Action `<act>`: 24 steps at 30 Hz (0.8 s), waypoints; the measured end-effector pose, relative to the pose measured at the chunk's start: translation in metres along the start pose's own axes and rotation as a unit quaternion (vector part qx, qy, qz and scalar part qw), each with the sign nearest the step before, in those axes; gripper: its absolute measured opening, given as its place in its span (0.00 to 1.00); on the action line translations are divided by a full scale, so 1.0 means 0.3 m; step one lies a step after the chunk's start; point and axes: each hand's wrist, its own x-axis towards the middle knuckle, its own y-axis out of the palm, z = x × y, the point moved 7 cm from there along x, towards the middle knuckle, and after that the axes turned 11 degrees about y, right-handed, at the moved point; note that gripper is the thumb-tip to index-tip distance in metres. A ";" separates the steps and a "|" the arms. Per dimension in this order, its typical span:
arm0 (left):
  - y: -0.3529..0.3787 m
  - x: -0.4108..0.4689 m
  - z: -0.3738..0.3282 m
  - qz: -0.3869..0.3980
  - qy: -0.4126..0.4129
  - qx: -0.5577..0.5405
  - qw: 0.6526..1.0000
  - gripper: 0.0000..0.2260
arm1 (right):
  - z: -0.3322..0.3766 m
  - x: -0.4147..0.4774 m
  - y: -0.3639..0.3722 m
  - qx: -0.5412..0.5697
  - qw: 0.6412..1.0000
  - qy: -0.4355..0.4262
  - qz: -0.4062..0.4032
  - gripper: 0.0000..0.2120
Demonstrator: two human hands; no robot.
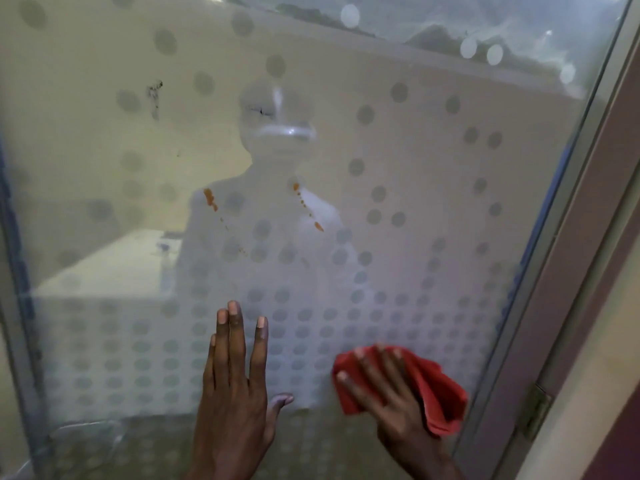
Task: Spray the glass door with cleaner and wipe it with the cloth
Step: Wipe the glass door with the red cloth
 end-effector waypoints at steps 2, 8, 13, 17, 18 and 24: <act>0.009 -0.002 0.010 0.005 -0.008 -0.001 1.000 0.59 | -0.129 0.084 -0.092 0.068 0.976 0.180 -0.102 0.42; 0.020 -0.011 0.002 -0.008 0.004 0.009 1.000 0.51 | -0.109 0.473 -0.289 0.171 0.921 0.264 -0.230 0.41; 0.027 -0.016 0.010 -0.012 0.010 0.010 1.000 0.51 | 0.134 0.280 -0.078 0.051 0.978 -0.178 0.096 0.27; 0.033 -0.017 0.015 -0.015 0.016 0.017 1.000 0.52 | -0.040 0.266 -0.119 0.042 0.996 -0.069 0.025 0.26; 0.034 -0.016 0.015 -0.014 0.014 0.018 1.000 0.51 | -0.095 0.316 -0.174 0.057 0.997 0.016 -0.044 0.29; 0.034 -0.013 0.004 -0.023 0.007 0.019 1.000 0.50 | -0.002 0.576 -0.315 0.137 0.963 0.159 -0.171 0.40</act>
